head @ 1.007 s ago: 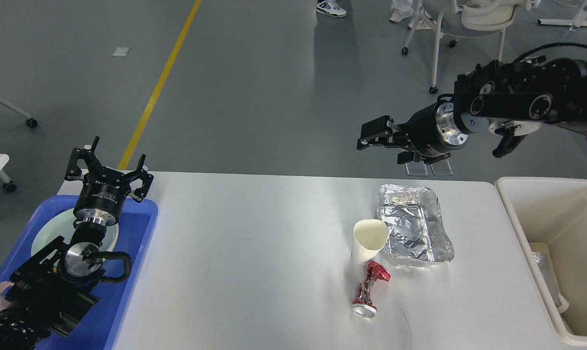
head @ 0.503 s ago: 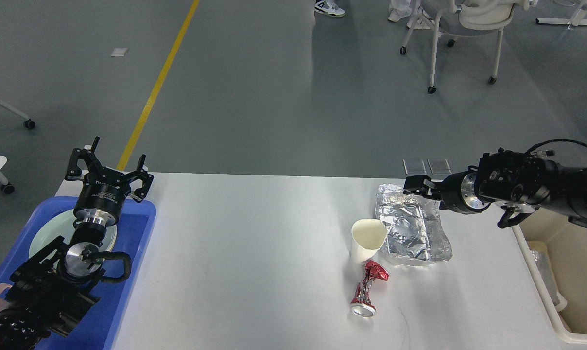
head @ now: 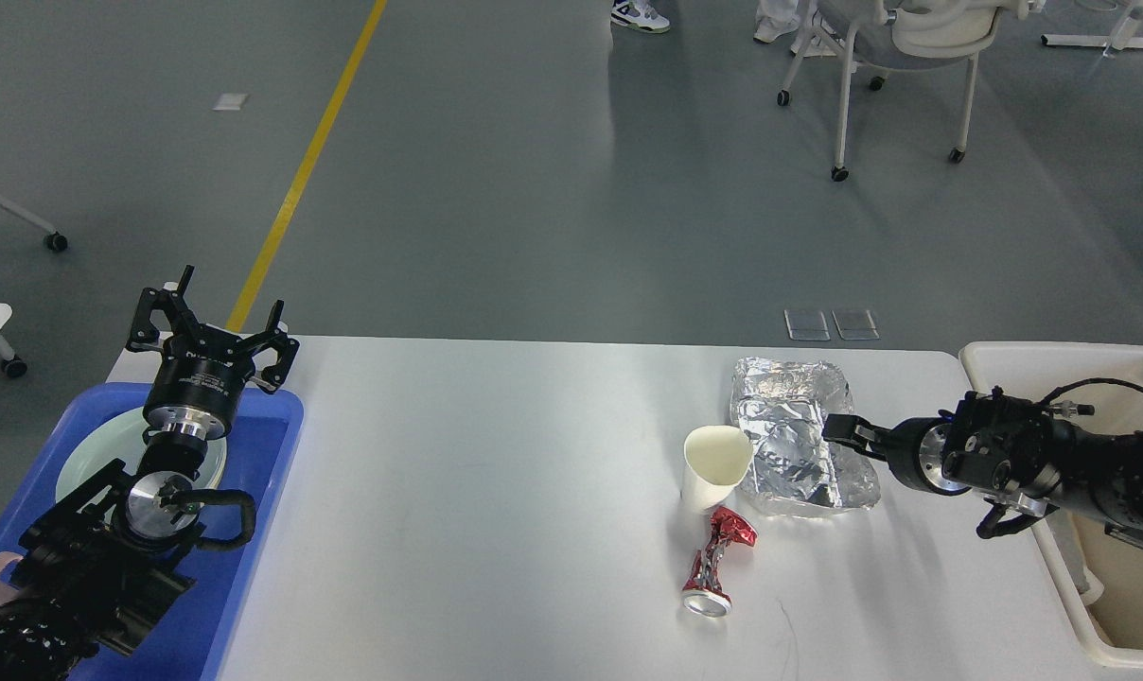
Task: Tidy desktop
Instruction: 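Grasp the foil packet with the right gripper and lift it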
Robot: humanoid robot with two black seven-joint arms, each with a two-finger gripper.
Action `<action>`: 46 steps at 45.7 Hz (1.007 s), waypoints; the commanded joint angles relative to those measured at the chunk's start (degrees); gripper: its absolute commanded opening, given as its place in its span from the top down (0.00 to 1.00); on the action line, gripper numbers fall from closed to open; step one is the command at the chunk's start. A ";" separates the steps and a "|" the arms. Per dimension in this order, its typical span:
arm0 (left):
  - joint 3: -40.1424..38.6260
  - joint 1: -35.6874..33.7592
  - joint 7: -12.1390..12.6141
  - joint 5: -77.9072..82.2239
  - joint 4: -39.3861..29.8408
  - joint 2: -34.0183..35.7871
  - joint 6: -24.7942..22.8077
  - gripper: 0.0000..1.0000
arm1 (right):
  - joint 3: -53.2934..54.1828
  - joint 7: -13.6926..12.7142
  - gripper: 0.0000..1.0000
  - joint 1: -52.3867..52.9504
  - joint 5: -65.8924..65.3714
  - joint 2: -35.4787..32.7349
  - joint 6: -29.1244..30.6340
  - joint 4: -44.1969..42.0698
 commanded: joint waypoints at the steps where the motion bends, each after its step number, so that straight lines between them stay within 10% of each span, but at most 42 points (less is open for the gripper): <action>1: 0.00 0.00 0.00 -0.03 0.00 0.00 0.00 0.02 | 0.02 0.20 0.44 -0.86 -0.17 -0.22 -0.55 -0.31; 5: 0.00 0.00 0.00 0.06 0.00 0.00 0.00 0.02 | 0.02 0.20 0.59 -1.30 -0.34 -0.04 -0.55 -0.31; 8: 0.00 -0.08 0.00 0.06 0.00 0.00 0.00 0.02 | -0.07 0.55 1.00 -1.56 -0.43 -0.13 -0.46 -0.31; 46: 0.00 0.00 0.00 -0.03 0.00 0.00 0.00 0.02 | -0.16 1.61 1.00 3.97 -1.13 -4.52 -0.38 1.36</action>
